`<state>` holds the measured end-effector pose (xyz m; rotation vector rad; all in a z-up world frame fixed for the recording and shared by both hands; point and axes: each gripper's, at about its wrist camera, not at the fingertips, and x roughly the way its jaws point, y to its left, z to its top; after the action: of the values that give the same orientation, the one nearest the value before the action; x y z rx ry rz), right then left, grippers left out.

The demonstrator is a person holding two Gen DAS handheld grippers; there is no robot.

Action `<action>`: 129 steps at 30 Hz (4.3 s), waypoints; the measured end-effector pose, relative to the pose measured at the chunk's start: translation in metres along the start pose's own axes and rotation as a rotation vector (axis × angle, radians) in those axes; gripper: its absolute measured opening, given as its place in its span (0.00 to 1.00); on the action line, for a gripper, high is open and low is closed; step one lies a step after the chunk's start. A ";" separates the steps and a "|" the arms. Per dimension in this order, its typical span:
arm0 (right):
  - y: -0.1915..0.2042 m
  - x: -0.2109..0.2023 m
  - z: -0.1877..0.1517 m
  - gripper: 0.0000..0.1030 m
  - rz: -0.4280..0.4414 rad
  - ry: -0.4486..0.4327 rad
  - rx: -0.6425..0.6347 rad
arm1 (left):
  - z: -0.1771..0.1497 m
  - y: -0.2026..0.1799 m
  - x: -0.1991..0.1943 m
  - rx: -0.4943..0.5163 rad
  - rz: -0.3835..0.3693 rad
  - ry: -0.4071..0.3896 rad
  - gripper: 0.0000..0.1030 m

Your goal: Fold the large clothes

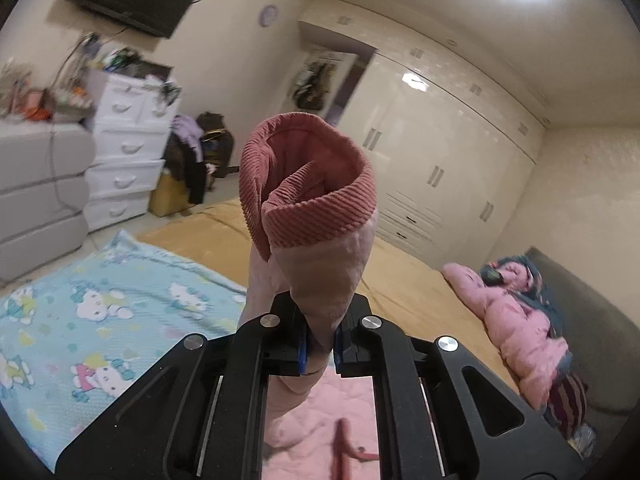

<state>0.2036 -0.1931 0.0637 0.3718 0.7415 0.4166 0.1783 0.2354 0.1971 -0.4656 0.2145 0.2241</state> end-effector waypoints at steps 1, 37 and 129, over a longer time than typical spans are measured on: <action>-0.005 -0.005 0.000 0.96 0.002 -0.014 0.007 | -0.001 -0.010 -0.001 0.017 -0.007 -0.001 0.03; -0.147 -0.076 0.005 0.96 -0.044 -0.148 0.212 | -0.145 -0.227 0.073 0.255 -0.295 0.293 0.02; -0.107 0.082 0.121 0.07 -0.146 -0.014 -0.094 | -0.272 -0.084 0.216 0.270 -0.139 0.825 0.21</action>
<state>0.3691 -0.2661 0.0498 0.2298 0.7277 0.3095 0.3642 0.0714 -0.0598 -0.2795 1.0026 -0.1470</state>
